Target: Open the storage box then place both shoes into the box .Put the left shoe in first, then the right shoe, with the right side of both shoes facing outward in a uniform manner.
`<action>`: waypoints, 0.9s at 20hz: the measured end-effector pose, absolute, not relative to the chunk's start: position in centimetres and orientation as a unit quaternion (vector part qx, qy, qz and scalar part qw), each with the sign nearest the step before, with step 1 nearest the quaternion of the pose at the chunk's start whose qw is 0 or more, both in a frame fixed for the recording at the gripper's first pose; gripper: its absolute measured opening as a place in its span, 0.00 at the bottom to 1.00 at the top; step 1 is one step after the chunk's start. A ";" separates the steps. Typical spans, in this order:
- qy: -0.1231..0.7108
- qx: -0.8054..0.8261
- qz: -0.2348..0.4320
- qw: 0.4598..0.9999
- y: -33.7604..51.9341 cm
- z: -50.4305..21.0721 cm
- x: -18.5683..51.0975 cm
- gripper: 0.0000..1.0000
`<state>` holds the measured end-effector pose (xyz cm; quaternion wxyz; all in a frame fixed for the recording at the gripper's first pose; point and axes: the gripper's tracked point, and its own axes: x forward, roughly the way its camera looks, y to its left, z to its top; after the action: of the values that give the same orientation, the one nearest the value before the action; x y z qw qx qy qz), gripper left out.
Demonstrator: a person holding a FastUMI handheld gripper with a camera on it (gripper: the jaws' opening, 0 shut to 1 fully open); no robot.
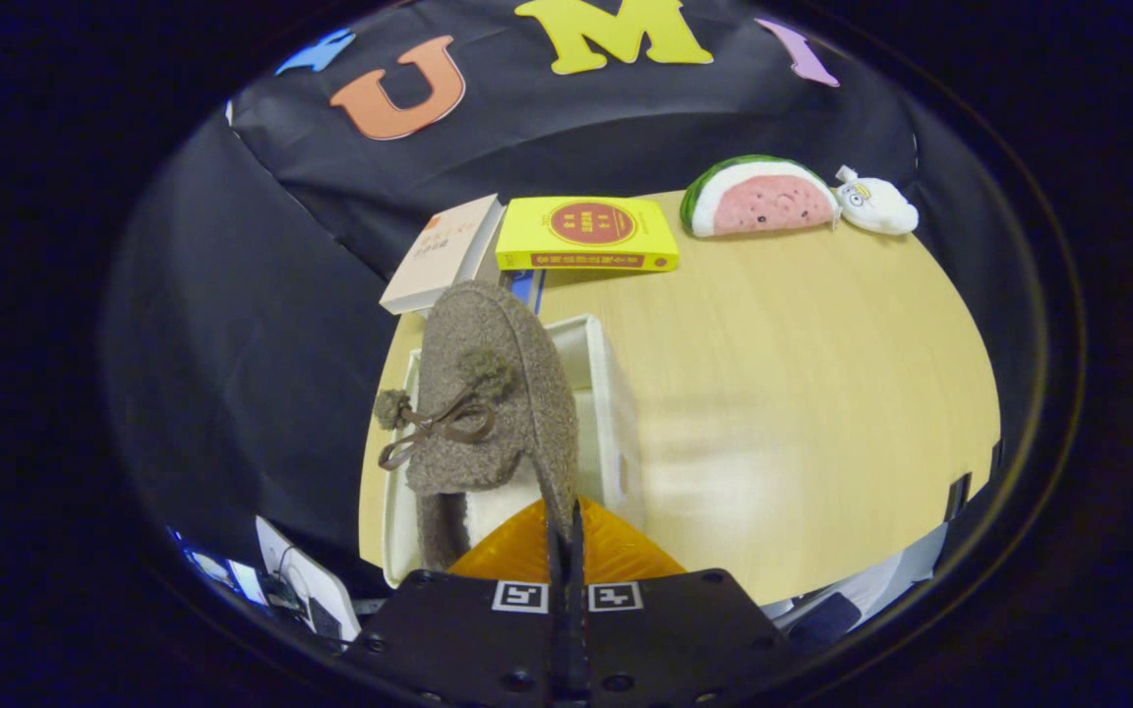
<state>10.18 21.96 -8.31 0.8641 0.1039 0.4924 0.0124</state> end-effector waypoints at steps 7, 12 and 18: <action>0.458 0.057 -0.022 0.887 22.0 -11.6 9.8 0.00; 0.410 0.040 -0.030 0.911 22.0 -12.4 9.6 0.01; 0.366 0.031 -0.017 0.930 22.5 -11.5 9.1 0.14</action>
<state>9.14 22.49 -11.45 0.9299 0.0309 0.3660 -0.0174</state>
